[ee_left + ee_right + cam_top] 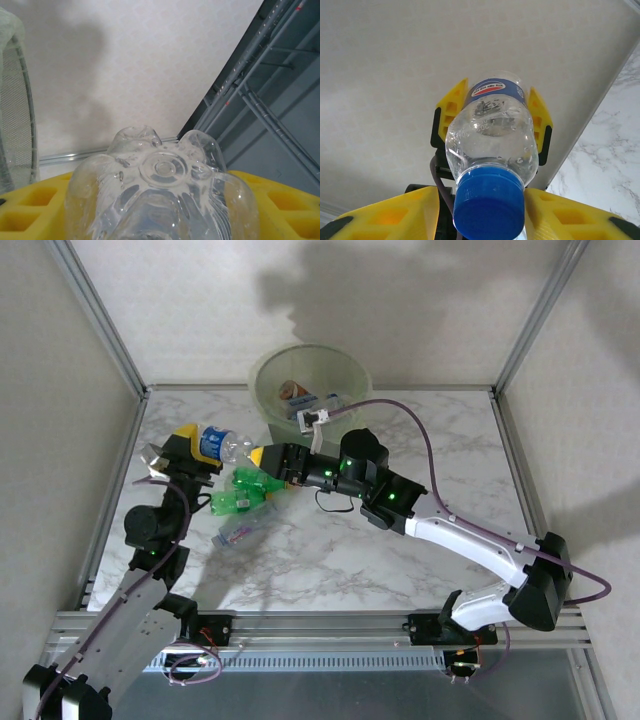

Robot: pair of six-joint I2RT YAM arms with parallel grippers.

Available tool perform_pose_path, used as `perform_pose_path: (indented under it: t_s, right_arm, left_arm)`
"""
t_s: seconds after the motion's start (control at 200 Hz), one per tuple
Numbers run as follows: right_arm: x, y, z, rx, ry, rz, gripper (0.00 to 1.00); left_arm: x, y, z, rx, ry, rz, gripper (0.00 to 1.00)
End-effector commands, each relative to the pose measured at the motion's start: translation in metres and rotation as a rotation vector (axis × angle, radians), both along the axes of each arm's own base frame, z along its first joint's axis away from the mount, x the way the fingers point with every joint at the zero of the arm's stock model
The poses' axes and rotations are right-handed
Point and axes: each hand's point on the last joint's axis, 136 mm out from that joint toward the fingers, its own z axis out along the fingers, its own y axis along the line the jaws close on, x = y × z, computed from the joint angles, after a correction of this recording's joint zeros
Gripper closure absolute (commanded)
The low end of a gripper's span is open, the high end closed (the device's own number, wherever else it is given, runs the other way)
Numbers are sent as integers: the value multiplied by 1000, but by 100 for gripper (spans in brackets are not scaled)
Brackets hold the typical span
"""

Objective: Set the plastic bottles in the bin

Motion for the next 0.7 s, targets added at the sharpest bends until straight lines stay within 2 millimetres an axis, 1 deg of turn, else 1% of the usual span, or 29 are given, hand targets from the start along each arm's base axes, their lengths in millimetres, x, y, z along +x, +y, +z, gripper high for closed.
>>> perform_pose_path:
  t_s: [0.0, 0.12, 0.245, 0.3, 0.36, 0.401, 0.431, 0.486, 0.531, 0.571, 0.591, 0.641, 0.696]
  right_arm:
    - [-3, -3, 19, 30, -36, 8, 51]
    - [-1, -4, 15, 15, -31, -4, 52]
    - [0, -4, 15, 2, -32, -13, 61]
    - [1, -5, 15, -1, -36, -18, 66]
    - [2, -6, 15, -12, -36, -28, 69]
    - [5, -8, 16, -22, -38, -40, 70]
    - [7, -9, 16, -29, -39, -48, 71]
    - [15, -14, 19, -47, -43, -72, 72]
    - [24, -21, 21, -65, -43, -98, 73]
    - [34, -29, 23, -82, -42, -127, 73]
    - [40, -33, 24, -89, -43, -143, 73]
    - [52, -44, 29, -100, -48, -174, 73]
    - [68, -57, 33, -117, -51, -210, 73]
  left_arm:
    - [-3, 2, 8, 8, -38, 10, 51]
    - [-2, 1, 8, 16, -35, 12, 52]
    - [-1, 0, 8, 32, -29, 14, 52]
    - [1, 0, 7, 41, -22, 16, 51]
    - [2, -1, 6, 54, -13, 18, 49]
    - [4, -2, 5, 68, -1, 20, 42]
    - [6, -3, 3, 84, 13, 23, 33]
    - [11, -4, -1, 128, 47, 35, 13]
    - [15, -6, -2, 184, 84, 46, 1]
    - [19, -7, 0, 248, 109, 64, 0]
    - [21, -6, -3, 287, 132, 75, 1]
    - [24, -6, 3, 375, 154, 100, 1]
    - [26, -6, 5, 469, 190, 121, 0]
